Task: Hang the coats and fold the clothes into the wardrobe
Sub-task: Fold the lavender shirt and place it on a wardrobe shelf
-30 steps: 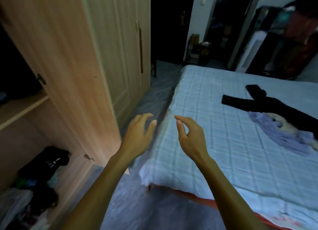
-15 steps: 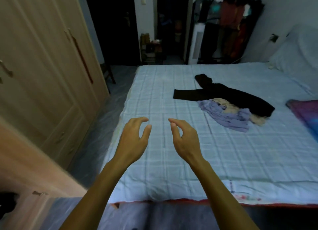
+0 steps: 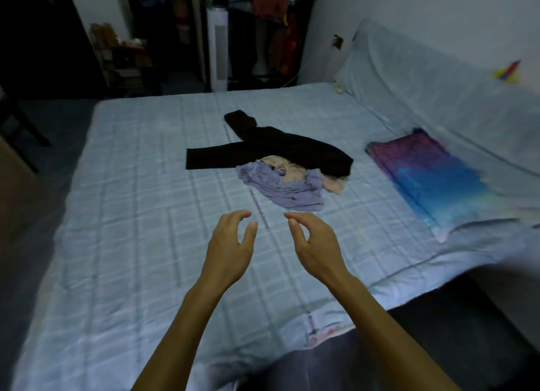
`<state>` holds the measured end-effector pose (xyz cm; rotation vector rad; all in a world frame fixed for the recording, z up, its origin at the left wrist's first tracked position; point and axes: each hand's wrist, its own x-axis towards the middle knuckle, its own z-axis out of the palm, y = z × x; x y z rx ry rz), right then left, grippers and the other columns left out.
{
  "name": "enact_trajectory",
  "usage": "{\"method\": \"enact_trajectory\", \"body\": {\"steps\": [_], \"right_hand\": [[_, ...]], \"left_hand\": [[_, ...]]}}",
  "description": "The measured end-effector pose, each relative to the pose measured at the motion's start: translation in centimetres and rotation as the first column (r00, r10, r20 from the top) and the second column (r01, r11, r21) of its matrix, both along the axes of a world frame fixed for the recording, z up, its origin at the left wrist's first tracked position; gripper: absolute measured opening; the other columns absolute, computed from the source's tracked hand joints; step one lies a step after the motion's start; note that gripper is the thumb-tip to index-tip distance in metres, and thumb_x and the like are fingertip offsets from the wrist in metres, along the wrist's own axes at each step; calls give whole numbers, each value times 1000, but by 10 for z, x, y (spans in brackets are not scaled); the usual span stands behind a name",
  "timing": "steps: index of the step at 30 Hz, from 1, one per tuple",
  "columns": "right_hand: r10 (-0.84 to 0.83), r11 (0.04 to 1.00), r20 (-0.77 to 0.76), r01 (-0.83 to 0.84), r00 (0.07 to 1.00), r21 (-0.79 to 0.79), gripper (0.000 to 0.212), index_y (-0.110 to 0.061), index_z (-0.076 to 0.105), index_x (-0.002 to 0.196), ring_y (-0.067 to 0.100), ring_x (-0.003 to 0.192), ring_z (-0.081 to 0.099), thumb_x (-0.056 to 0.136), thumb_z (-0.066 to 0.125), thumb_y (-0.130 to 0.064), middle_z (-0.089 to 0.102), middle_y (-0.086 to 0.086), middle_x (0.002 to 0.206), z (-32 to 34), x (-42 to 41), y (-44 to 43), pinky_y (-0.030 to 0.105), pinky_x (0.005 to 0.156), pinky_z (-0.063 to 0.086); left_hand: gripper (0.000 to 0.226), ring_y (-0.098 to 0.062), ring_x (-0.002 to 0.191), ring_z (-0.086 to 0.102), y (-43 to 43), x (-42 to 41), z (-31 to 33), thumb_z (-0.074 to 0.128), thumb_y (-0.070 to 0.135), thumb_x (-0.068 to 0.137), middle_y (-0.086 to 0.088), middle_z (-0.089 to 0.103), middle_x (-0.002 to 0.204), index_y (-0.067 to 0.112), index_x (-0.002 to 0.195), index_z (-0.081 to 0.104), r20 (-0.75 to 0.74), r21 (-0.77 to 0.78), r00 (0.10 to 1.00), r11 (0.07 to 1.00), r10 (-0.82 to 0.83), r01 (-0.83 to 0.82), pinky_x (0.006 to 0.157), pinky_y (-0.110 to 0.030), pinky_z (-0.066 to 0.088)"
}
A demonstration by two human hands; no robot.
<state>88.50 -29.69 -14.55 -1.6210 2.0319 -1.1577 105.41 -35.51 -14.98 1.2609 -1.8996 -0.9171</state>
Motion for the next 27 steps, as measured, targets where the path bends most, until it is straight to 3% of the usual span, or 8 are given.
{"method": "enact_trajectory", "body": {"steps": [3, 7, 14, 17, 20, 27], "right_hand": [[-33, 999, -20, 34, 999, 30, 26, -21, 65, 116, 5, 106, 56, 98, 48, -29, 64, -6, 115, -2, -37, -26, 17, 89, 42], [-60, 997, -19, 61, 998, 49, 27, -19, 65, 116, 7, 106, 57, 99, 47, -30, 65, -5, 116, -9, -76, -55, 21, 90, 45], [-53, 996, 61, 48, 997, 81, 27, -19, 64, 116, 6, 105, 57, 99, 47, -28, 64, -5, 115, -41, -140, -109, 20, 89, 45], [-18, 994, 98, 7, 995, 113, 26, -18, 65, 116, 3, 103, 56, 98, 47, -28, 64, -6, 114, -60, -169, -133, 11, 86, 41], [41, 988, 156, -63, 987, 138, 28, -17, 65, 117, 6, 105, 56, 98, 47, -28, 64, -4, 115, -77, -205, -157, 15, 87, 42], [80, 972, 206, -122, 975, 200, 35, -16, 66, 114, 13, 102, 59, 96, 42, -33, 66, 0, 113, -117, -303, -206, 26, 87, 47]], "left_hand": [[33, -14, 112, 50, -34, -41, -5, 48, 33, 97, -2, 54, 125, 16, 125, 54, -14, 6, 999, 999, -50, 50, 91, -24, 36], [34, -4, 103, 47, -67, -86, -10, 47, 34, 97, 1, 54, 123, 17, 126, 54, -3, 1, 995, 995, -96, 96, 88, -20, 33], [29, -4, 104, 49, -114, -158, -29, 49, 30, 97, 3, 58, 117, 16, 121, 57, 5, 5, 995, 995, -101, 101, 88, -20, 36], [27, 0, 102, 49, -128, -188, -40, 49, 28, 97, 5, 59, 115, 17, 120, 58, 27, 13, 996, 997, -81, 81, 87, -12, 35], [25, 4, 100, 47, -143, -223, -52, 50, 26, 96, 8, 58, 113, 18, 119, 58, 67, 19, 997, 999, -29, 28, 84, -3, 31], [26, -1, 105, 50, -174, -312, -79, 51, 25, 96, 11, 56, 113, 18, 120, 58, 158, 124, 987, 992, 8, -28, 89, -14, 35]]}}
